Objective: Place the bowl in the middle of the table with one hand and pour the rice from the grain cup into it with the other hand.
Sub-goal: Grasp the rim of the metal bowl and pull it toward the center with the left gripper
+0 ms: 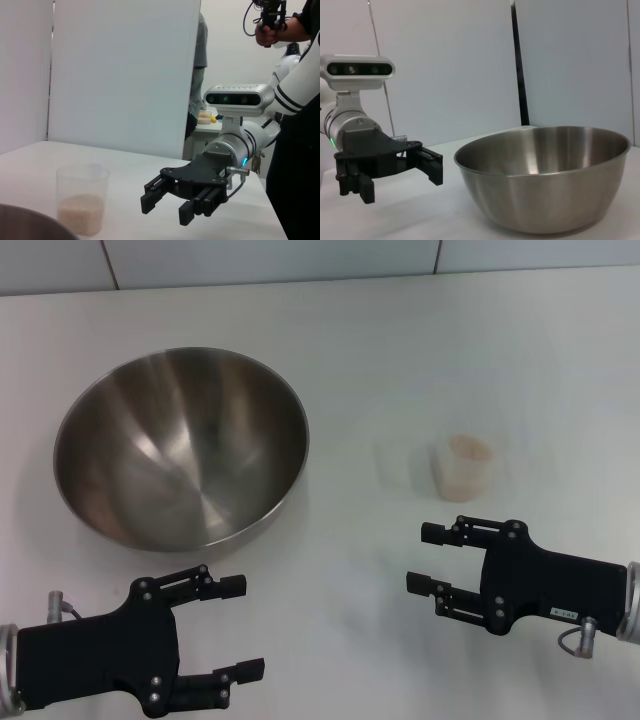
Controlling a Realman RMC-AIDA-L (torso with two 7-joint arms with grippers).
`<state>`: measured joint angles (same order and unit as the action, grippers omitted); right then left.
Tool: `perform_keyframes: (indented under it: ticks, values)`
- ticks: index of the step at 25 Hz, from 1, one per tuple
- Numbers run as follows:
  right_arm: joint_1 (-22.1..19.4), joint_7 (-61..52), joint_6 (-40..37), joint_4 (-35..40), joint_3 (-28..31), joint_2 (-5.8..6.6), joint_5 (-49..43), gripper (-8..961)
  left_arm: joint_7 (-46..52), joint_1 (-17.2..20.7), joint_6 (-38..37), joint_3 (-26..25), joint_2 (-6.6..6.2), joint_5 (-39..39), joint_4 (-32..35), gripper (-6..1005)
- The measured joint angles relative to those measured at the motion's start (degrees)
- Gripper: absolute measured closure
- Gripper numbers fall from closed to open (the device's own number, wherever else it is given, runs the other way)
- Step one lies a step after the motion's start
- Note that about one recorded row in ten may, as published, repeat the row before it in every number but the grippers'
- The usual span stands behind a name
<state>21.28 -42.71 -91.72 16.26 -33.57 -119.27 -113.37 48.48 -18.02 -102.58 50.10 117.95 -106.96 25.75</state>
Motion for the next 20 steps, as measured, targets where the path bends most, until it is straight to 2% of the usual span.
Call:
perform_keyframes:
  ticks: [16,20]
  values:
    - [-0.01,0.0,-0.22,0.0,0.0,0.0,0.0,360,-0.13,0.0,-0.14,0.0,0.09,-0.09,0.0,215]
    - [-0.01,0.0,-0.22,0.0,0.0,0.0,0.0,360,-0.19,-0.31,-2.13,-1.0,0.25,0.35,0.0,219]
